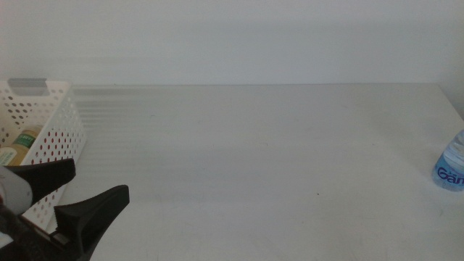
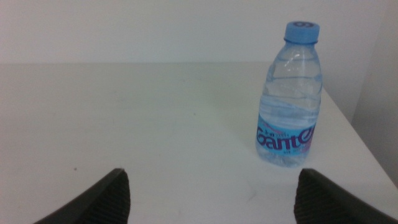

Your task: Use arms to grab the bottles and put them into the dustbin to the left of the table.

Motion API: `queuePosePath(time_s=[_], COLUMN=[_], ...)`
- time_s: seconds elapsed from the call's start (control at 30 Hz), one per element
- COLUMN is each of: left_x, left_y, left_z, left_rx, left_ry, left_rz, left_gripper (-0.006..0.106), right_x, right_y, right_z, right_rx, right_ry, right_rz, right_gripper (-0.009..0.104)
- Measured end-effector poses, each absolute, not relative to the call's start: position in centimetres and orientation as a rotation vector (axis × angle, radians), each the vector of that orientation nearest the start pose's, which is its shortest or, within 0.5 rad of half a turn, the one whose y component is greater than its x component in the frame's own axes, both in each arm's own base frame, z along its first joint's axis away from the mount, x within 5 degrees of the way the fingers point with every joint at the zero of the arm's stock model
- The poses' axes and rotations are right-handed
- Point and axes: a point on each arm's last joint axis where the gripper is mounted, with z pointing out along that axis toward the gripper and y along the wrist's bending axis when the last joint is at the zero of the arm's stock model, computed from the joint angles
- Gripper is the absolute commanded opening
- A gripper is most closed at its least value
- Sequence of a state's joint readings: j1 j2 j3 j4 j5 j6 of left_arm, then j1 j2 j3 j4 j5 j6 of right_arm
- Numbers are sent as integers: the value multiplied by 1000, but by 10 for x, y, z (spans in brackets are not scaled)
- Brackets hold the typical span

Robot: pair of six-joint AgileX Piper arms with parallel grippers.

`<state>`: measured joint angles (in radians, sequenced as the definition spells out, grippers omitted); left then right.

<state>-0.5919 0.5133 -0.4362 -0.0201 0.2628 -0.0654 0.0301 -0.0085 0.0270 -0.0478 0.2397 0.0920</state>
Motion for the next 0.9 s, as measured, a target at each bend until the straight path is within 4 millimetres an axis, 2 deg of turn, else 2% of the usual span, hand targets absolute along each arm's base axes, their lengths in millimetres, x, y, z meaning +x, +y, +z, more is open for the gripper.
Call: queuePosePath(time_s=[0.17,0.47,0.63,0.9], left_x=[92,92,92,92], left_y=[-63,-63,-63,-63], left_z=[297,297,297,297], left_rx=[468,468,468,468], left_ry=[1790,1790,1790,1790], left_rz=[-480,-480,-480,-480], left_gripper=[88,88,88,88], right_x=[63,100,120,139], right_y=[1,4,6,8], right_z=[194,203,197,184], right_rx=[-9,-64,-76,-76], right_ry=[1773,1746,1760,1801], right_rz=[22,11,27,48], right_gripper=[75,75,75,75])
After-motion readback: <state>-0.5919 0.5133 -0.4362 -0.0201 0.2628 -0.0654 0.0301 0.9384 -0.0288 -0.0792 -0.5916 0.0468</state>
